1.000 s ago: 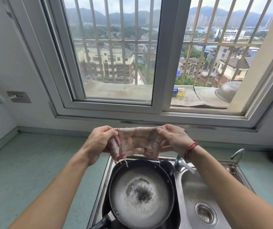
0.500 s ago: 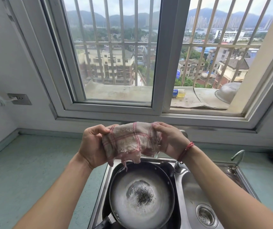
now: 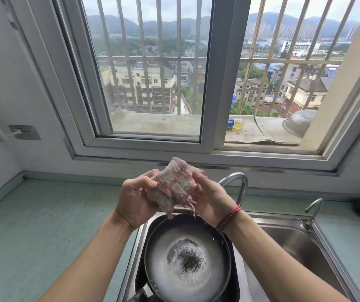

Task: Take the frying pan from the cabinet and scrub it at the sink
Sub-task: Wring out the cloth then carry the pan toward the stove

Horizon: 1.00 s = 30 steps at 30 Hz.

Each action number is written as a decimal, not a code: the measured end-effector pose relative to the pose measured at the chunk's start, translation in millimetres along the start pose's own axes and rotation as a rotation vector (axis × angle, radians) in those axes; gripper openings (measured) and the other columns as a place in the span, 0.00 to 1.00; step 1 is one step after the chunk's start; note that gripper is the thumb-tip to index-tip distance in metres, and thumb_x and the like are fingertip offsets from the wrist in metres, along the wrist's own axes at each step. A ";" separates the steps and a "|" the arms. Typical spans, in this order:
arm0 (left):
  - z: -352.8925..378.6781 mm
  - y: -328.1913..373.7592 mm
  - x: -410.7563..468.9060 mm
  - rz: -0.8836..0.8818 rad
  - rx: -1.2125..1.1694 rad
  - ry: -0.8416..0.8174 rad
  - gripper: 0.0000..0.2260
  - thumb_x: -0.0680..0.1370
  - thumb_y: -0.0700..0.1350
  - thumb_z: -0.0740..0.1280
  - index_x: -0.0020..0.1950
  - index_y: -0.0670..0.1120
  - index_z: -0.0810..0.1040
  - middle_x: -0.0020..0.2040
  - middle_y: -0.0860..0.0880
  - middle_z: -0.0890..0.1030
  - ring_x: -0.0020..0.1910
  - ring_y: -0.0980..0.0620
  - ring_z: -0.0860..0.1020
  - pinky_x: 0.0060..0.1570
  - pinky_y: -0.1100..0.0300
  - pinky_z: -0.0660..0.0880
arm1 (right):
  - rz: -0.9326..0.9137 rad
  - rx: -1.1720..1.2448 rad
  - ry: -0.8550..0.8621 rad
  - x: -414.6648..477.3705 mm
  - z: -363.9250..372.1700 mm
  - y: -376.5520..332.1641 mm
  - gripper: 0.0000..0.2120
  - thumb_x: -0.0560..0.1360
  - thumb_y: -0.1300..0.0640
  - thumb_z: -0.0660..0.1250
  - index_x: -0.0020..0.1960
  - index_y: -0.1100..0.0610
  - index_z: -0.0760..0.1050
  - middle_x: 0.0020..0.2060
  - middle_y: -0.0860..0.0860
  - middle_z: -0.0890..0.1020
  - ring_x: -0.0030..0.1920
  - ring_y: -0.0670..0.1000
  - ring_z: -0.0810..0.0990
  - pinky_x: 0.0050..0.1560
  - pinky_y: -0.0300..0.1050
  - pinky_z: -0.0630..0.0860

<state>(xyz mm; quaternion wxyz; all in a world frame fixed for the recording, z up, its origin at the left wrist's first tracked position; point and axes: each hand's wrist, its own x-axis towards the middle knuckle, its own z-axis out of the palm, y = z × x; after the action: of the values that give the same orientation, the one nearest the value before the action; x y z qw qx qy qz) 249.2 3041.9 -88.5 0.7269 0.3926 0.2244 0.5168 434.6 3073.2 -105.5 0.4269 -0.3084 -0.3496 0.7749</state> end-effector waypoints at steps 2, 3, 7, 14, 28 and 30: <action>-3.7 -0.5 -2.2 0.006 0.110 0.056 0.17 0.58 0.41 0.74 0.35 0.40 0.67 0.34 0.40 0.75 0.33 0.39 0.76 0.41 0.46 0.73 | -0.084 -0.094 0.098 2.5 1.1 -13.0 0.14 0.68 0.57 0.75 0.51 0.59 0.80 0.45 0.57 0.82 0.46 0.56 0.80 0.56 0.54 0.77; -6.0 -1.0 -2.8 0.007 0.151 0.086 0.18 0.59 0.42 0.75 0.36 0.39 0.66 0.34 0.40 0.74 0.33 0.40 0.75 0.40 0.46 0.73 | -0.096 -0.162 0.131 2.3 1.2 -18.7 0.10 0.69 0.62 0.73 0.50 0.60 0.79 0.43 0.57 0.83 0.44 0.56 0.81 0.56 0.55 0.78; -9.9 -0.9 -2.0 0.037 0.210 0.247 0.08 0.70 0.45 0.69 0.37 0.45 0.72 0.41 0.39 0.78 0.41 0.42 0.76 0.42 0.51 0.75 | -0.084 -0.336 0.105 -1.2 2.6 -36.6 0.05 0.75 0.68 0.69 0.48 0.60 0.80 0.37 0.54 0.84 0.35 0.51 0.82 0.39 0.47 0.83; 11.3 -10.7 12.1 0.132 0.445 0.486 0.11 0.70 0.30 0.73 0.49 0.42 0.79 0.41 0.41 0.84 0.38 0.49 0.80 0.37 0.61 0.77 | 0.015 -0.698 0.140 0.3 -7.1 -53.6 0.08 0.71 0.60 0.76 0.48 0.62 0.83 0.36 0.53 0.83 0.33 0.49 0.82 0.38 0.46 0.81; 3.4 -39.0 16.4 0.033 1.256 0.485 0.06 0.73 0.47 0.73 0.40 0.45 0.81 0.38 0.52 0.81 0.36 0.56 0.77 0.40 0.63 0.73 | -0.227 -1.273 0.126 10.3 -46.3 -24.0 0.04 0.66 0.58 0.77 0.41 0.54 0.86 0.33 0.46 0.80 0.34 0.40 0.75 0.36 0.34 0.73; 0.3 -45.3 14.3 -0.054 0.938 0.503 0.12 0.77 0.49 0.69 0.40 0.42 0.76 0.36 0.49 0.76 0.36 0.52 0.73 0.40 0.57 0.71 | -0.154 -1.000 0.039 14.5 -50.8 -15.0 0.05 0.69 0.58 0.77 0.39 0.59 0.83 0.34 0.48 0.79 0.34 0.43 0.75 0.36 0.36 0.73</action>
<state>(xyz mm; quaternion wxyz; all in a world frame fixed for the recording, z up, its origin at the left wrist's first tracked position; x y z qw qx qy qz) 280.7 3047.9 -123.6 0.4100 0.5336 0.6089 0.4201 474.2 3105.9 -124.8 0.2891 -0.4629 -0.6917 0.4730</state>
